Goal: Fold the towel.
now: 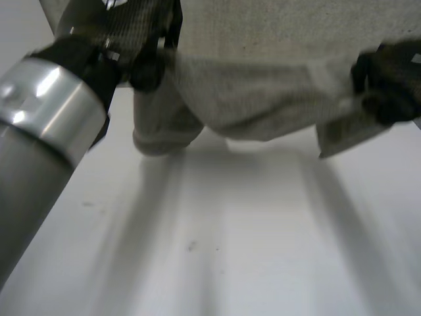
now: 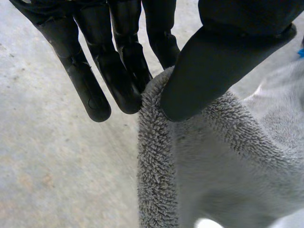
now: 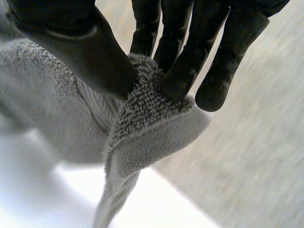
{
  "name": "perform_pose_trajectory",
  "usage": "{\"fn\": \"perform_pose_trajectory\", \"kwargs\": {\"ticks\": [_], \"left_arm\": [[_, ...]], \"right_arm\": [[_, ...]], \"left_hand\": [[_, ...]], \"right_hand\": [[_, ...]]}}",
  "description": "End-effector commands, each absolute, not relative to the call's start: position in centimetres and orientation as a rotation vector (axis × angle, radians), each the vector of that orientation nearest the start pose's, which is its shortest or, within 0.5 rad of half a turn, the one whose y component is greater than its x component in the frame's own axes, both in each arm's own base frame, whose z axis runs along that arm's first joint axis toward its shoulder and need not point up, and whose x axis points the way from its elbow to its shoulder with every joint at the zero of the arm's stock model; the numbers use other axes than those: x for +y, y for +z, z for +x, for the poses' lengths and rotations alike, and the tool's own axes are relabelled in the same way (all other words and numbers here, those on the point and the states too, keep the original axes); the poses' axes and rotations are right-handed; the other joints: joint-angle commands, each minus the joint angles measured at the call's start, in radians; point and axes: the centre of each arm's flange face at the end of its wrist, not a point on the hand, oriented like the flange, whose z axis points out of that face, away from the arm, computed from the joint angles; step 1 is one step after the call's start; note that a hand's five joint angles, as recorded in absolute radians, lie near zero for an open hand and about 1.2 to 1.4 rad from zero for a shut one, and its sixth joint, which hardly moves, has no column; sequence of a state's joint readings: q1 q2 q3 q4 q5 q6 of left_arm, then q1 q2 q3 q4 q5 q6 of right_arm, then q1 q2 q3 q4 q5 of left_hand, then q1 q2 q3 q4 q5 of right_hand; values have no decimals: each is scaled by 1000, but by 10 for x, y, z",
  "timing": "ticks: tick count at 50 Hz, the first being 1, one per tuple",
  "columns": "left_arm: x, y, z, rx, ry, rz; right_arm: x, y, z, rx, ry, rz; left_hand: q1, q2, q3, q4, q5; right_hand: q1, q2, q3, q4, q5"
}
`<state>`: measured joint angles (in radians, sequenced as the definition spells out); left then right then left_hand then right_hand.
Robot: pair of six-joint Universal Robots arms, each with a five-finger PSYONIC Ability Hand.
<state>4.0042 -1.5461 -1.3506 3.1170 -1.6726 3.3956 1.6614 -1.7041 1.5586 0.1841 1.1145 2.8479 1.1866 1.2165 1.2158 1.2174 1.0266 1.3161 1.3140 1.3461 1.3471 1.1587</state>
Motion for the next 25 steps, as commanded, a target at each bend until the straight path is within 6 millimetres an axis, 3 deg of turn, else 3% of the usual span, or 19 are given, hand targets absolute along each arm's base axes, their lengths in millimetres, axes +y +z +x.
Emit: {"fn": "perform_pose_trajectory", "kwargs": {"ticks": [1,2,4,5,7,10,12,14,15,16,17,21,25], "left_arm": [[-90,322,-292,2279,-2463,1161],[-90,322,-292,2279,-2462,1162],[-69,288,-301,2422,-2318,1312],[-69,288,-301,2423,-2317,1313],[-56,251,-313,2555,-2116,1440],[-53,236,-317,2603,-2016,1480],[-53,212,-319,2656,-1818,1531],[-53,206,-319,2673,-1745,1547],[-54,204,-320,2683,-1702,1554],[-54,204,-320,2683,-1701,1554],[-56,207,-320,2686,-1692,1549],[-66,216,-322,2682,-1725,1501],[-103,229,-319,2680,-1808,1321]], "right_arm": [[-237,274,197,2303,-1500,-1221],[-237,274,197,2303,-1499,-1222],[-235,249,203,2317,-1338,-1381],[-235,249,203,2317,-1337,-1382],[-232,228,209,2321,-1222,-1475],[-232,220,209,2340,-1188,-1477],[-235,209,209,2372,-1166,-1475],[-237,206,210,2369,-1188,-1476],[-238,203,210,2369,-1216,-1462],[-238,203,210,2369,-1216,-1462],[-240,201,210,2370,-1250,-1438],[-244,197,210,2364,-1322,-1403],[-243,192,208,2359,-1383,-1378]], "left_hand": [[210,180,180,179,195],[210,180,180,179,195],[210,180,180,179,195],[210,180,180,179,195],[210,180,180,179,195],[210,180,180,179,195],[210,180,180,179,195],[91,61,62,60,76],[-262,-292,-291,-293,-277],[-265,-295,-295,-296,-280],[-521,-551,-551,-552,-536],[-674,-704,-703,-704,-688],[-782,-812,-811,-813,-797]], "right_hand": [[80,82,50,49,63],[80,82,50,49,63],[80,82,50,49,63],[80,82,50,49,63],[80,82,50,49,63],[80,82,50,49,63],[80,82,50,49,63],[80,82,50,49,63],[80,82,50,49,63],[80,82,50,49,63],[80,82,50,49,63],[80,82,50,49,63],[80,82,50,49,63]]}}
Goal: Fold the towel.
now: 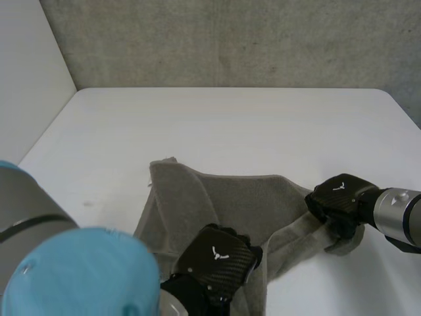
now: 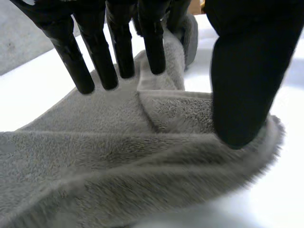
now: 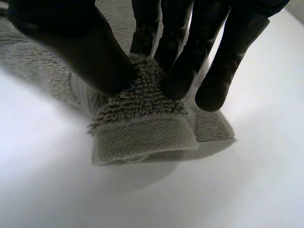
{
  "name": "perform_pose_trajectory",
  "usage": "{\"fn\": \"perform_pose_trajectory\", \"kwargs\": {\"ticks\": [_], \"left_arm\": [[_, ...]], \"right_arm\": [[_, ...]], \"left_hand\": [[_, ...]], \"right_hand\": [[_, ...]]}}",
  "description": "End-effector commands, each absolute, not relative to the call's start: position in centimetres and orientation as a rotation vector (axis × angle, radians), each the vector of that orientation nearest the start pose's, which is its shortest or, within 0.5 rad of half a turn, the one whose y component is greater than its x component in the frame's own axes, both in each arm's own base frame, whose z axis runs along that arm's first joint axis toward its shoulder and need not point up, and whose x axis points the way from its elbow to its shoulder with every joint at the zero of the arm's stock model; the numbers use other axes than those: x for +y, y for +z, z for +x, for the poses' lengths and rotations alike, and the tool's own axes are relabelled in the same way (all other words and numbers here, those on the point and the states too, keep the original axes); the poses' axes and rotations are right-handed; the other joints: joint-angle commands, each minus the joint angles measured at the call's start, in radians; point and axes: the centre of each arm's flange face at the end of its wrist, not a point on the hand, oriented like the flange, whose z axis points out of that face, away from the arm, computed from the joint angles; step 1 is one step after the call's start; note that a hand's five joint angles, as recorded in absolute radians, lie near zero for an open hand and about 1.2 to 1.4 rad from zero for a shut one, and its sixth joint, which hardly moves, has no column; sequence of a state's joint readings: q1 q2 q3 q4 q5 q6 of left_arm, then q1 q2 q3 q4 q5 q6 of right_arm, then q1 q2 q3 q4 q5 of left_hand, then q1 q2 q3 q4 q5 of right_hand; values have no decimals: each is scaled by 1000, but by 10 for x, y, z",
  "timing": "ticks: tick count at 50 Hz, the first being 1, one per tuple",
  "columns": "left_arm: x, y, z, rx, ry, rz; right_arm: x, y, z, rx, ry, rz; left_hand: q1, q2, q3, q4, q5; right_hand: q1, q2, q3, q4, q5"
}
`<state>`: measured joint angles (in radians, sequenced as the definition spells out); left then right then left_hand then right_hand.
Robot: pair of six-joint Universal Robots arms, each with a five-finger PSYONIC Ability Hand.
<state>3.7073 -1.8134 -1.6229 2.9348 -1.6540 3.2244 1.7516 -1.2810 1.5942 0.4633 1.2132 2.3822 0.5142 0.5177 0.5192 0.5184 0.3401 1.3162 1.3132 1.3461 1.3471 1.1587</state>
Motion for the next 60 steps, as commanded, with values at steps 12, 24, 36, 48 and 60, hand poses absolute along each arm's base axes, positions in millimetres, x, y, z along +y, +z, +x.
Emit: {"fn": "perform_pose_trajectory", "kwargs": {"ticks": [12,24,36,48,60], "left_arm": [[-172,227,-280,2695,-1751,961],[-131,215,-242,2835,-1612,1033],[-95,211,-222,2827,-1620,1078],[-92,179,-212,2703,-1555,1206],[-99,164,-216,2695,-1562,1210]], "right_arm": [[-229,170,204,2356,-1405,-1371],[-238,166,196,2382,-1452,-1335],[-251,165,196,2378,-1548,-1166],[-266,169,191,2414,-1715,-1024],[-271,172,190,2395,-1768,-966]], "left_hand": [[-66,-69,-71,-70,-66],[78,74,73,74,77],[193,189,188,188,192],[31,28,26,27,31],[8,4,3,4,7]], "right_hand": [[80,83,50,49,63],[80,83,50,49,63],[80,83,50,49,63],[80,83,50,49,63],[80,83,50,49,63]]}}
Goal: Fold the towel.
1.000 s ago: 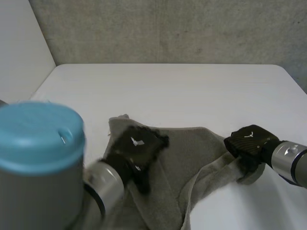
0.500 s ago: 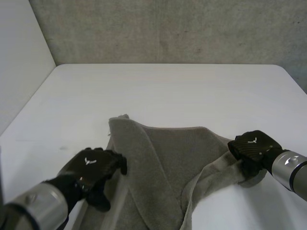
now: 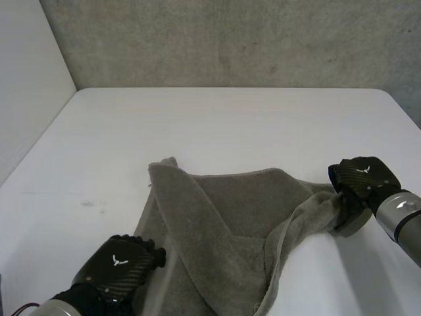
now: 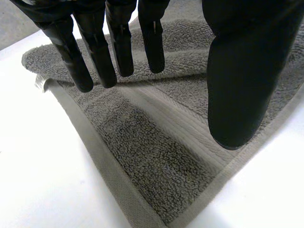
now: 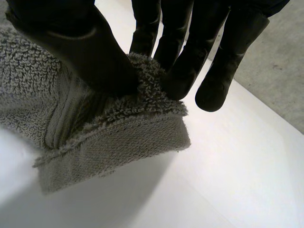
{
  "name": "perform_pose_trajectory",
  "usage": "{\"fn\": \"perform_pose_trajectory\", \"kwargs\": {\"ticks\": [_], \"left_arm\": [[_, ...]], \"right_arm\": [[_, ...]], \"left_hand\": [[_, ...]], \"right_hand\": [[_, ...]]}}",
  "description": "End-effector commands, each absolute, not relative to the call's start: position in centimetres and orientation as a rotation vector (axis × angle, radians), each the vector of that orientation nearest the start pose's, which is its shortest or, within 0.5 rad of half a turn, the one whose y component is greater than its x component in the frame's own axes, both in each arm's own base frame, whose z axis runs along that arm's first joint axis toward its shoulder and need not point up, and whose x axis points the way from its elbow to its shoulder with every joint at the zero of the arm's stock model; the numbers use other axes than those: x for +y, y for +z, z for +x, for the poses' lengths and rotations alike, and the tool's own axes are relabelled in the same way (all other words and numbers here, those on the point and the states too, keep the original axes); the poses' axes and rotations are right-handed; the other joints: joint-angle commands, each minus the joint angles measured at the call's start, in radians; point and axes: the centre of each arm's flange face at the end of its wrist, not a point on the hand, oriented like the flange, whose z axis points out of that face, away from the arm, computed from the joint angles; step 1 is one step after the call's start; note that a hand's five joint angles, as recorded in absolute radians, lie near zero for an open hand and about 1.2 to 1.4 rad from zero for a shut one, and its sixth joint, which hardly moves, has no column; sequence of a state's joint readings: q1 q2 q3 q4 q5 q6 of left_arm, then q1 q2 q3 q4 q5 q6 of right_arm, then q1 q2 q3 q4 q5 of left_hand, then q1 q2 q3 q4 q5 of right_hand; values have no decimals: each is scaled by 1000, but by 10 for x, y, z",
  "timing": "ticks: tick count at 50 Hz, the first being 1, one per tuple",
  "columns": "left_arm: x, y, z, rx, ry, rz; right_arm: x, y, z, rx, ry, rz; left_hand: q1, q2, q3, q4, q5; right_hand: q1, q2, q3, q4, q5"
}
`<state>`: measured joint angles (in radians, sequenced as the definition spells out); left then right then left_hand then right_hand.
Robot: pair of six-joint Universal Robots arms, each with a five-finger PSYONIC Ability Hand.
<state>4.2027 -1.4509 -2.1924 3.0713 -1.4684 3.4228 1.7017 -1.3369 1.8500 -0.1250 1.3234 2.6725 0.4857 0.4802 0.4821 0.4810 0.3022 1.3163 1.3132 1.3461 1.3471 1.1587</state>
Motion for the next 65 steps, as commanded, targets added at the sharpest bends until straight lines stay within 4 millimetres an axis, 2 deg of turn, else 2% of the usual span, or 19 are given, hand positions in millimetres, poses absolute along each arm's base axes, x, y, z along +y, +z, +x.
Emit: {"fn": "perform_pose_trajectory", "kwargs": {"ticks": [1,4,6,9,24,58,65], "left_arm": [[-99,163,-216,2696,-1554,1211],[-99,162,-216,2699,-1547,1212],[-99,158,-216,2703,-1536,1215],[-99,156,-216,2696,-1530,1226],[-94,145,-213,2693,-1468,1266],[-106,121,-220,2695,-1450,1267],[-110,118,-222,2683,-1477,1263]], "right_arm": [[-271,172,190,2393,-1770,-966],[-272,172,190,2394,-1769,-969],[-272,172,190,2391,-1781,-982],[-273,172,190,2387,-1794,-989],[-272,172,190,2386,-1797,-992],[-270,169,190,2393,-1783,-995],[-269,169,190,2392,-1777,-997]], "left_hand": [[10,15,14,15,19],[-14,-8,-10,-9,-5],[-154,-148,-150,-149,-145],[-208,-202,-204,-203,-199],[-199,-193,-195,-194,-190],[-152,-146,-148,-147,-143],[-84,-79,-81,-80,-76]], "right_hand": [[80,83,50,49,63],[80,83,50,49,63],[80,83,50,49,63],[80,83,50,49,63],[80,83,50,49,63],[80,83,50,49,63],[80,83,50,49,63]]}}
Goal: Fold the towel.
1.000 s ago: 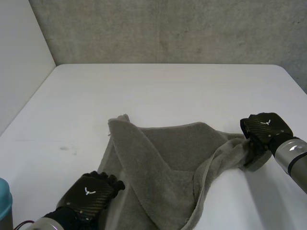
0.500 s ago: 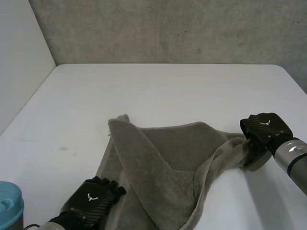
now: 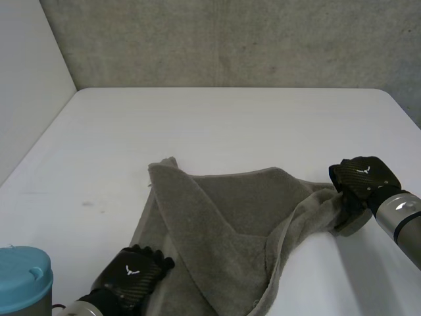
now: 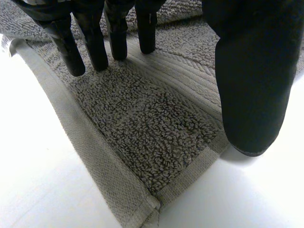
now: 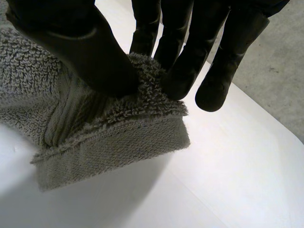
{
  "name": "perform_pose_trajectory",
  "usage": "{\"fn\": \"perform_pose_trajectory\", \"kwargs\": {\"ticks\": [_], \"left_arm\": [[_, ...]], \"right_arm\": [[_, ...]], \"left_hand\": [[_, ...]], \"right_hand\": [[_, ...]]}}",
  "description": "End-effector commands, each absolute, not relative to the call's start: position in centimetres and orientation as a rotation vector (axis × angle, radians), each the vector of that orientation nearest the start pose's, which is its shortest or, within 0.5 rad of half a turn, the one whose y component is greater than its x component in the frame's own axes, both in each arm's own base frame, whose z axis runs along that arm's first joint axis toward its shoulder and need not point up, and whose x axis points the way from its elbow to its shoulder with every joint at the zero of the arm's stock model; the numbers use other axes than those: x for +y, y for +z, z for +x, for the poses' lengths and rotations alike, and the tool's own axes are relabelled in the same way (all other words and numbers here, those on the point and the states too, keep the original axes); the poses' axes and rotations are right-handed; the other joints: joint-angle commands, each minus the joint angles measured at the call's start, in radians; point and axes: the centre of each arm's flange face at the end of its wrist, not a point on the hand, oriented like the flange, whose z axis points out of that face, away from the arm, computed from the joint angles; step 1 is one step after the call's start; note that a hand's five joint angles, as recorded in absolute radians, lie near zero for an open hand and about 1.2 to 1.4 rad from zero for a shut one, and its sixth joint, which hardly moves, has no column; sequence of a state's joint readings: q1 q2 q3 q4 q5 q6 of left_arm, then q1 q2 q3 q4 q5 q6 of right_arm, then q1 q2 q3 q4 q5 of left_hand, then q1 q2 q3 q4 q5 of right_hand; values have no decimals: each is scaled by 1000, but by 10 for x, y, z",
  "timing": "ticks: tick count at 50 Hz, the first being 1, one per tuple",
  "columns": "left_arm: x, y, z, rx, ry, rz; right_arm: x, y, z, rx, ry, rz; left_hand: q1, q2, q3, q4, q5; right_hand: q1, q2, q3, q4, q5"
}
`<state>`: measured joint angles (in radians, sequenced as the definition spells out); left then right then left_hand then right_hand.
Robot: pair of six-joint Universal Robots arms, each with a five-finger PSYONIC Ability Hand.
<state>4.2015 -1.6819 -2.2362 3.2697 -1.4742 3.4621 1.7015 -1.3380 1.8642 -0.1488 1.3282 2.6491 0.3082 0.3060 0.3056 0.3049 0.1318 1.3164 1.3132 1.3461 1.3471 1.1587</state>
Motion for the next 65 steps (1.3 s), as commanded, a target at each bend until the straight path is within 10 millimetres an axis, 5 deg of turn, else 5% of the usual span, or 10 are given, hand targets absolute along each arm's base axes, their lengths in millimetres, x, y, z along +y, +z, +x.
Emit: {"fn": "perform_pose_trajectory", "kwargs": {"ticks": [1,29,52,65], "left_arm": [[-110,118,-222,2683,-1478,1263],[-130,124,-232,2640,-1568,1243],[-151,128,-243,2586,-1667,1216],[-172,136,-256,2537,-1748,1219]], "right_arm": [[-269,169,190,2392,-1777,-997],[-266,164,191,2398,-1763,-1056],[-266,164,192,2396,-1764,-1075],[-278,177,195,2344,-1852,-1120]], "left_hand": [[93,95,96,97,95],[448,451,451,452,450],[1088,1090,1090,1091,1089],[1088,1090,1091,1091,1090]], "right_hand": [[80,83,50,49,63],[80,83,50,49,63],[80,83,50,49,63],[80,83,50,49,63]]}}
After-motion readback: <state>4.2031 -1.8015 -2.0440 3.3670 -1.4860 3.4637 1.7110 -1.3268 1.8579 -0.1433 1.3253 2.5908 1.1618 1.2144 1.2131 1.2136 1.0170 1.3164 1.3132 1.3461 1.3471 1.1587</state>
